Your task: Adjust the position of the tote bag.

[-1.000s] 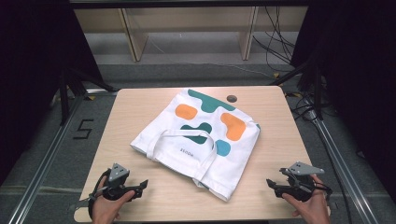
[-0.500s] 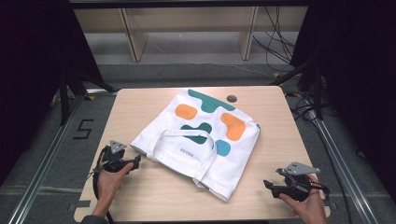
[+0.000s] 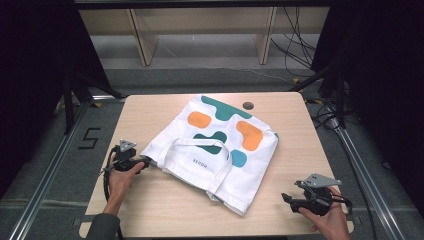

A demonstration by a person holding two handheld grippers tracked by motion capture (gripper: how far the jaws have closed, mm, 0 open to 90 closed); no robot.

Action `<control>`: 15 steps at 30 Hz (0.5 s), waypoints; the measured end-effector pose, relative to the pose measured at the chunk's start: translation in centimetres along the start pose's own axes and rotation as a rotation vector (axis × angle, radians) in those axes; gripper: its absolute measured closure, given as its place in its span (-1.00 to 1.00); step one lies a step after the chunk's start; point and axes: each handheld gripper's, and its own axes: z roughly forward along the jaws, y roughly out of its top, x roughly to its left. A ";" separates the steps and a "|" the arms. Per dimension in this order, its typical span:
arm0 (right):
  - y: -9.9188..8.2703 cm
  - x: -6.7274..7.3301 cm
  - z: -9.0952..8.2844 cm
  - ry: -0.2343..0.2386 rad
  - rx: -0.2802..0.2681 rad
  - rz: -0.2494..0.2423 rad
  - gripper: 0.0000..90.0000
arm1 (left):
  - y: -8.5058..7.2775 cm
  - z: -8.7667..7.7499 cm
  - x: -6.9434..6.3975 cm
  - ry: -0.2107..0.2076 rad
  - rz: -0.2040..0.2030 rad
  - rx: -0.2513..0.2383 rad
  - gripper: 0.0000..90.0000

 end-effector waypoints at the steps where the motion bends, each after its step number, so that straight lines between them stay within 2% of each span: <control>1: 0.0 0.0 0.0 -0.009 0.001 -0.009 -0.37 | 0.2 0.1 0.0 -0.008 0.008 -0.014 0.02; 2: 0.0 0.0 0.0 -0.009 0.001 -0.009 -0.37 | 0.2 0.1 0.0 -0.008 0.008 -0.014 0.16; 3: 0.0 0.0 0.1 -0.008 -0.004 -0.008 -0.37 | 0.3 0.3 -0.1 -0.012 0.039 -0.021 0.16; 4: 0.1 0.1 0.1 0.018 -0.008 -0.003 -0.37 | 0.5 0.4 -0.2 -0.002 0.072 -0.021 0.45; 5: 0.0 0.0 0.2 0.011 -0.018 -0.022 -0.37 | 0.6 0.5 -0.3 0.026 0.114 -0.015 0.54; 6: 0.0 0.0 0.2 0.011 -0.018 -0.022 -0.37 | 0.7 0.5 -0.3 0.031 0.156 0.005 0.54; 7: 0.1 0.1 0.1 0.020 -0.019 -0.007 -0.37 | 0.6 0.5 -0.4 0.030 0.146 -0.013 0.68; 8: 0.1 0.1 0.1 0.020 -0.019 -0.007 -0.37 | 0.5 0.4 -0.4 0.029 0.135 -0.014 0.68; 9: 0.0 0.2 0.1 0.025 -0.018 -0.003 -0.37 | 0.5 0.2 -0.2 0.022 0.145 -0.006 0.78; 10: 0.0 0.3 0.2 0.034 -0.020 -0.009 -0.37 | 0.3 0.1 -0.2 0.007 0.120 -0.012 0.85; 11: 0.1 0.2 0.3 0.064 -0.012 -0.007 -0.37 | 0.2 0.0 -0.3 0.002 0.134 -0.001 0.86; 12: 0.1 0.2 0.3 0.064 -0.012 -0.007 -0.37 | 0.2 0.0 -0.3 0.002 0.134 -0.001 0.86; 13: 0.1 0.4 0.3 0.055 -0.017 -0.005 -0.37 | 0.2 -0.1 -0.4 -0.001 0.157 0.014 0.86; 14: 0.1 0.7 0.4 0.080 -0.024 0.005 -0.37 | 0.0 -0.3 -0.6 -0.003 0.157 0.013 0.87; 15: 0.1 0.9 0.3 0.087 -0.022 0.016 -0.37 | -0.2 -0.9 -0.9 -0.027 0.159 0.018 0.86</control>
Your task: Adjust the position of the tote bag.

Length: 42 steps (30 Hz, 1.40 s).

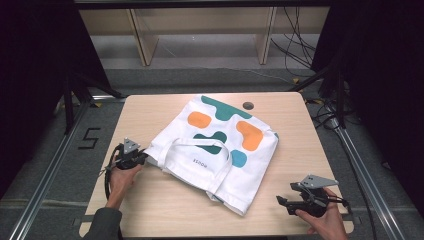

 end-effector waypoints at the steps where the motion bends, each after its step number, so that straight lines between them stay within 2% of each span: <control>1: 0.0 0.0 0.0 0.000 0.000 0.000 -0.37 | 0.0 0.0 0.0 0.000 0.000 0.000 0.87; 2: 0.0 0.2 0.0 0.008 0.003 0.019 -0.37 | -0.1 -0.4 -0.3 -0.012 -0.011 -0.012 0.87; 3: 0.0 0.1 0.1 0.021 -0.004 0.007 -0.37 | -0.1 -0.9 -0.5 -0.020 0.004 -0.006 0.87; 5: 0.0 0.4 0.1 0.031 0.000 0.019 -0.37 | -0.3 -1.6 -1.4 -0.037 0.014 -0.013 0.87; 6: 0.1 0.2 0.3 0.048 -0.010 -0.011 -0.37 | -0.6 -2.5 -2.2 -0.058 0.036 0.006 0.87; 8: 0.1 0.3 0.3 0.063 -0.016 -0.006 -0.38 | -0.7 -2.9 -2.7 -0.066 0.039 0.002 0.87; 9: 0.1 0.7 0.3 0.046 -0.008 -0.001 -0.38 | -0.8 -3.4 -3.1 -0.076 0.065 0.013 0.87; 10: 0.3 0.9 0.3 0.045 0.001 -0.054 -0.38 | -1.0 -4.0 -4.0 -0.099 0.071 -0.004 0.87; 12: 0.4 1.1 0.5 0.050 -0.010 -0.066 -0.38 | -1.1 -4.3 -4.5 -0.109 0.066 -0.007 0.87; 14: 0.4 1.5 0.6 0.055 0.007 -0.094 -0.37 | -1.3 -4.9 -5.2 -0.133 0.088 0.001 0.86; 15: 0.4 1.7 0.7 0.065 0.015 -0.080 -0.37 | -1.4 -4.9 -5.7 -0.139 0.079 -0.008 0.86; 16: 0.3 1.7 0.9 0.068 0.013 -0.092 -0.37 | -1.4 -5.1 -5.9 -0.148 0.107 0.011 0.86; 17: 0.3 1.8 0.9 0.065 0.029 -0.091 -0.37 | -1.5 -5.1 -6.2 -0.152 0.088 0.000 0.86; 18: 0.3 1.7 1.0 0.065 0.030 -0.110 -0.37 | -1.5 -5.2 -6.3 -0.152 0.097 0.000 0.86; 19: 0.3 1.8 1.1 0.052 0.034 -0.105 -0.37 | -1.6 -5.3 -6.3 -0.157 0.112 0.013 0.86; 20: 0.3 1.8 1.4 0.027 0.056 -0.111 -0.36 | -1.6 -5.3 -6.5 -0.168 0.091 0.002 0.86; 21: 0.3 1.8 1.4 0.027 0.056 -0.111 -0.36 | -1.6 -5.5 -6.4 -0.165 0.135 0.022 0.86; 22: 0.3 1.7 1.6 0.014 0.058 -0.139 -0.35 | -1.7 -5.4 -6.6 -0.173 0.105 0.010 0.86; 23: 0.4 1.8 1.8 0.008 0.080 -0.126 -0.35 | -1.6 -5.5 -6.5 -0.172 0.124 0.021 0.86; 24: 0.4 1.7 1.9 -0.004 0.081 -0.143 -0.33 | -1.6 -5.6 -6.5 -0.171 0.144 0.021 0.86; 26: 0.5 1.6 2.3 -0.014 0.083 -0.148 -0.25 | -1.7 -5.4 -7.0 -0.176 0.104 -0.002 0.86; 27: 0.7 1.6 2.4 -0.022 0.096 -0.146 -0.25 | -1.7 -5.5 -6.9 -0.175 0.131 0.017 0.86; 29: 0.8 1.2 2.8 -0.046 0.085 -0.172 -0.09 | -1.9 -5.7 -7.2 -0.187 0.146 0.029 0.86; 30: 0.8 1.2 2.8 -0.046 0.085 -0.172 -0.09 | -1.9 -5.7 -7.2 -0.187 0.146 0.029 0.86; 31: 0.9 1.1 2.8 -0.057 0.071 -0.168 -0.02 | -1.9 -5.7 -7.3 -0.189 0.180 0.031 0.86; 32: 1.1 1.1 2.6 -0.058 0.063 -0.149 0.05 | -2.0 -5.8 -7.6 -0.192 0.157 0.033 0.86; 33: 1.2 0.8 2.6 -0.076 0.034 -0.181 0.08 | -2.0 -5.8 -7.8 -0.202 0.162 0.030 0.85; 34: 1.2 0.7 2.6 -0.079 0.029 -0.174 0.12 | -2.1 -5.8 -8.1 -0.205 0.138 0.019 0.85; 35: 1.3 0.6 2.8 -0.112 0.053 -0.166 0.12 | -2.2 -5.7 -8.2 -0.216 0.154 0.005 0.85; 36: 1.3 0.6 2.8 -0.112 0.053 -0.166 0.12 | -2.2 -5.8 -8.2 -0.215 0.181 0.025 0.85; 37: 1.3 0.6 3.2 -0.131 0.068 -0.189 0.12 | -2.2 -5.9 -8.4 -0.211 0.187 0.037 0.83; 38: 1.3 0.6 3.2 -0.131 0.068 -0.189 0.12 | -2.2 -5.9 -8.4 -0.211 0.187 0.037 0.82; 39: 1.3 0.6 3.3 -0.135 0.081 -0.198 0.17 | -2.3 -5.9 -8.5 -0.212 0.166 0.037 0.82; 40: 1.3 0.6 3.3 -0.128 0.076 -0.201 0.26 | -2.3 -5.9 -8.4 -0.216 0.180 0.040 0.81; 41: 1.2 0.6 3.2 -0.137 0.082 -0.214 0.48 | -2.4 -5.7 -8.5 -0.217 0.150 0.021 0.78; 42: 1.2 0.6 3.2 -0.137 0.082 -0.214 0.48 | -2.4 -5.6 -8.6 -0.214 0.135 0.023 0.78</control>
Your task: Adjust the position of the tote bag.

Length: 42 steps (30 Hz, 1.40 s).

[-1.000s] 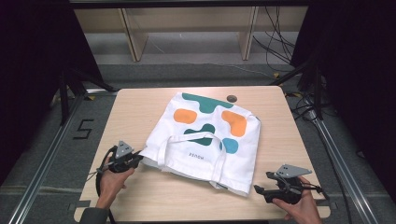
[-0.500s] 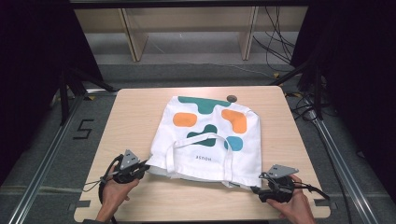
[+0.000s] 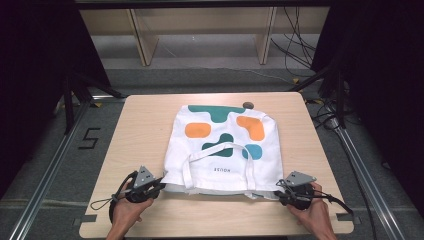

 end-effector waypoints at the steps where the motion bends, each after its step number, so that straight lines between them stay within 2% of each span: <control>1: 0.0 -0.1 0.0 -0.007 -0.010 -0.008 0.55 | 0.0 0.0 0.2 -0.004 0.012 0.023 0.73; 2: 0.1 -0.1 -0.1 -0.012 -0.013 -0.002 0.67 | 0.0 0.3 0.0 -0.003 -0.005 -0.001 0.66; 3: 0.1 -0.1 -0.1 -0.012 -0.013 -0.002 0.67 | 0.0 0.5 -0.1 0.014 -0.012 -0.003 0.66; 4: 0.2 -0.4 -0.1 -0.007 -0.032 -0.014 0.73 | 0.1 0.6 0.1 0.026 0.011 0.016 0.54; 5: 0.2 -0.4 -0.1 -0.007 -0.032 -0.014 0.73 | 0.2 0.6 0.1 0.017 0.021 0.030 0.54; 6: 0.3 -0.8 -0.3 -0.009 -0.055 -0.015 0.77 | 0.3 0.8 0.1 0.028 0.045 0.026 0.53; 7: 0.3 -0.8 -0.3 -0.009 -0.055 -0.015 0.77 | 0.3 0.8 0.1 0.028 0.045 0.026 0.56; 8: 0.4 -0.8 -0.5 0.000 -0.055 0.012 0.78 | 0.2 1.0 0.1 0.025 0.029 0.024 0.56; 10: 0.5 -1.1 -0.4 0.024 -0.070 -0.005 0.81 | 0.4 1.2 -0.1 0.032 0.035 0.013 0.72; 12: 0.6 -1.2 -0.8 0.014 -0.077 0.019 0.85 | 0.6 1.0 -0.6 0.036 0.091 0.027 0.84; 13: 0.6 -1.4 -0.8 0.010 -0.085 -0.003 0.85 | 0.6 1.0 -0.6 0.036 0.091 0.027 0.85; 14: 0.6 -1.4 -0.8 0.010 -0.085 -0.003 0.85 | 0.7 0.8 -0.7 0.032 0.095 0.022 0.85; 15: 0.6 -1.5 -1.0 0.007 -0.083 0.016 0.85 | 0.7 0.7 -0.8 0.023 0.088 0.013 0.85; 16: 0.6 -1.7 -1.0 0.006 -0.098 0.005 0.86 | 0.7 0.5 -0.9 0.017 0.094 0.012 0.85; 17: 0.6 -1.6 -1.2 0.016 -0.091 0.034 0.86 | 0.7 0.4 -1.0 0.020 0.107 0.016 0.85; 19: 0.6 -1.8 -1.3 0.008 -0.097 0.027 0.86 | 0.7 0.3 -1.2 0.005 0.095 0.012 0.85; 20: 0.5 -1.8 -1.4 0.009 -0.097 0.027 0.87 | 0.7 0.2 -1.3 0.008 0.104 0.016 0.85; 21: 0.5 -2.0 -1.4 0.001 -0.100 0.021 0.87 | 0.6 0.2 -1.7 -0.002 0.073 -0.012 0.85; 22: 0.5 -2.0 -1.4 0.001 -0.100 0.021 0.87 | 0.7 0.0 -1.7 -0.009 0.100 0.006 0.85; 24: 0.4 -2.1 -1.5 -0.002 -0.102 0.020 0.87 | 0.6 -0.2 -2.1 -0.013 0.089 0.002 0.85; 26: 0.3 -2.2 -1.7 0.019 -0.100 0.021 0.87 | 0.5 -0.5 -2.4 -0.021 0.105 0.010 0.85; 27: 0.3 -2.2 -1.8 0.004 -0.100 0.019 0.87 | 0.4 -0.4 -2.6 -0.023 0.097 -0.005 0.85; 30: 0.0 -2.4 -1.9 0.020 -0.111 0.025 0.87 | 0.2 -0.9 -3.3 -0.035 0.099 0.000 0.85; 34: -0.5 -2.3 -2.7 0.031 -0.116 0.043 0.87 | -0.1 -1.8 -4.1 -0.049 0.122 -0.001 0.84; 38: -0.7 -2.2 -3.1 0.037 -0.128 0.042 0.87 | -0.2 -2.2 -4.5 -0.062 0.092 -0.025 0.84; 40: -0.7 -2.2 -3.2 0.048 -0.123 0.051 0.87 | -0.2 -2.4 -4.6 -0.065 0.094 -0.025 0.84; 41: -0.7 -2.2 -3.2 0.048 -0.123 0.051 0.87 | -0.2 -2.5 -4.5 -0.066 0.120 -0.018 0.84; 42: -0.7 -2.2 -3.4 0.038 -0.137 0.044 0.87 | -0.2 -2.4 -4.6 -0.063 0.091 -0.030 0.84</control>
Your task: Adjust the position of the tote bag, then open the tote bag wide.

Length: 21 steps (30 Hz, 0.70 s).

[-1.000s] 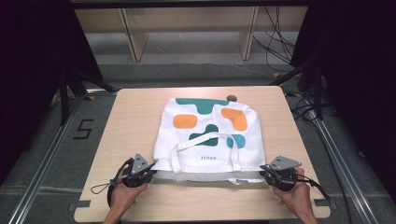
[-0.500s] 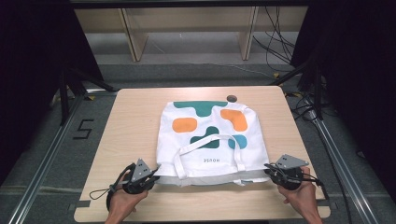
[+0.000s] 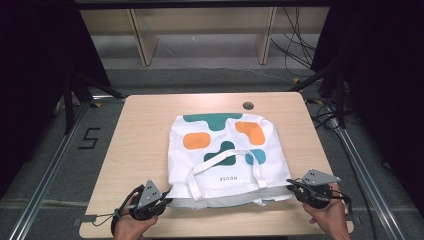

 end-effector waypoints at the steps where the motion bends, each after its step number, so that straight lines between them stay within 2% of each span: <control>1: 0.0 0.0 0.0 0.000 0.000 0.000 0.87 | 0.0 0.0 0.0 0.000 0.000 0.000 0.83; 5: 0.2 -0.1 -0.2 0.003 -0.004 0.000 0.87 | 0.2 -0.2 0.0 -0.005 -0.016 -0.011 0.83; 7: 0.4 -0.2 -0.4 0.025 -0.013 0.000 0.87 | 0.3 -0.3 0.2 -0.001 -0.009 -0.006 0.84; 8: 0.5 -0.2 -0.6 0.016 -0.015 0.025 0.87 | 0.4 -0.4 0.2 -0.014 -0.009 -0.008 0.84; 12: 0.8 -0.5 -0.8 0.027 -0.038 0.030 0.88 | 0.8 -0.5 0.1 -0.015 -0.028 -0.041 0.84; 14: 1.4 -0.6 -1.1 0.016 -0.050 0.009 0.90 | 1.3 -1.0 0.5 -0.006 0.011 -0.053 0.84; 15: 1.4 -0.6 -1.1 0.016 -0.050 0.009 0.90 | 1.3 -1.0 0.5 -0.006 0.011 -0.053 0.84; 16: 1.6 -0.7 -1.3 0.016 -0.056 0.005 0.90 | 1.5 -1.1 0.4 -0.008 -0.026 -0.066 0.84; 17: 2.2 -0.9 -1.5 0.020 -0.077 0.000 0.91 | 1.7 -1.2 0.5 -0.010 -0.035 -0.086 0.84; 19: 2.5 -0.9 -1.8 0.022 -0.080 0.008 0.92 | 2.3 -1.7 0.6 -0.005 -0.024 -0.099 0.84; 20: 2.8 -0.9 -2.0 0.023 -0.087 0.015 0.92 | 2.6 -1.9 0.5 -0.004 -0.032 -0.110 0.84; 21: 3.2 -1.3 -2.2 0.018 -0.100 -0.015 0.92 | 2.9 -2.1 0.6 -0.001 -0.018 -0.114 0.84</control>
